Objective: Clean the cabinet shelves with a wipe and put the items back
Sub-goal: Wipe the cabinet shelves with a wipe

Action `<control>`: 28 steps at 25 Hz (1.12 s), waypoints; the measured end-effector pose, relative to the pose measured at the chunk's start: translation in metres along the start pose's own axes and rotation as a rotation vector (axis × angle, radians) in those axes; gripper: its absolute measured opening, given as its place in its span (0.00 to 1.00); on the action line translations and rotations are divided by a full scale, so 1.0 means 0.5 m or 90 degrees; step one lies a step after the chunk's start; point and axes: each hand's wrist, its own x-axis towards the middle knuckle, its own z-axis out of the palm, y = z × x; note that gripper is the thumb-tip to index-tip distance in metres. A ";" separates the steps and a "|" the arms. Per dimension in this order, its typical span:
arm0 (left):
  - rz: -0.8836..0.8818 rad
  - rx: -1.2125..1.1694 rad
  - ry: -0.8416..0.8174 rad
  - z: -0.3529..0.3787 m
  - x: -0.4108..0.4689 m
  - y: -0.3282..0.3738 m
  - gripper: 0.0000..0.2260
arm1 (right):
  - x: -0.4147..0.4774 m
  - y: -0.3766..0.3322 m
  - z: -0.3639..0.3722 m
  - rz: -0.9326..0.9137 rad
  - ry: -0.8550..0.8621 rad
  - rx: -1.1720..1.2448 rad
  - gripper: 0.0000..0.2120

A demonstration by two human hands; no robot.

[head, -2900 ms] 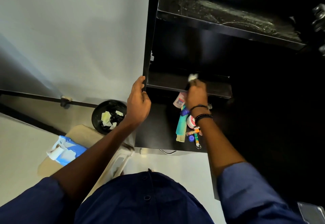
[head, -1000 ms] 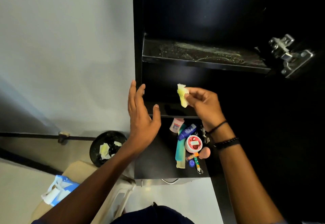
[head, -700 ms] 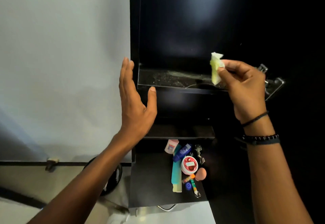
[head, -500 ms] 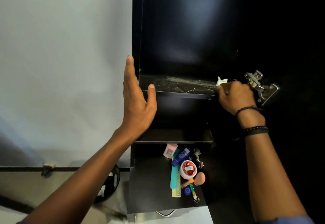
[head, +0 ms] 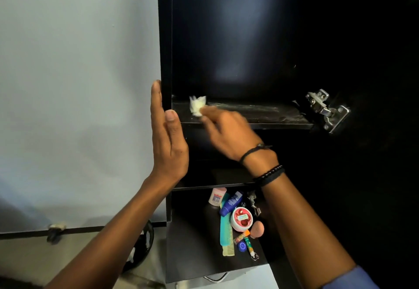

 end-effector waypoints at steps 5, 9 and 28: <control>-0.019 0.011 0.014 0.008 -0.002 -0.010 0.25 | -0.009 0.192 -0.140 0.439 0.045 -0.222 0.15; -0.024 0.000 0.027 0.009 0.000 -0.012 0.25 | 0.043 0.072 -0.051 0.277 0.040 -0.130 0.13; -0.019 -0.028 0.038 0.012 0.000 -0.016 0.29 | 0.125 0.024 0.031 0.202 0.008 -0.041 0.20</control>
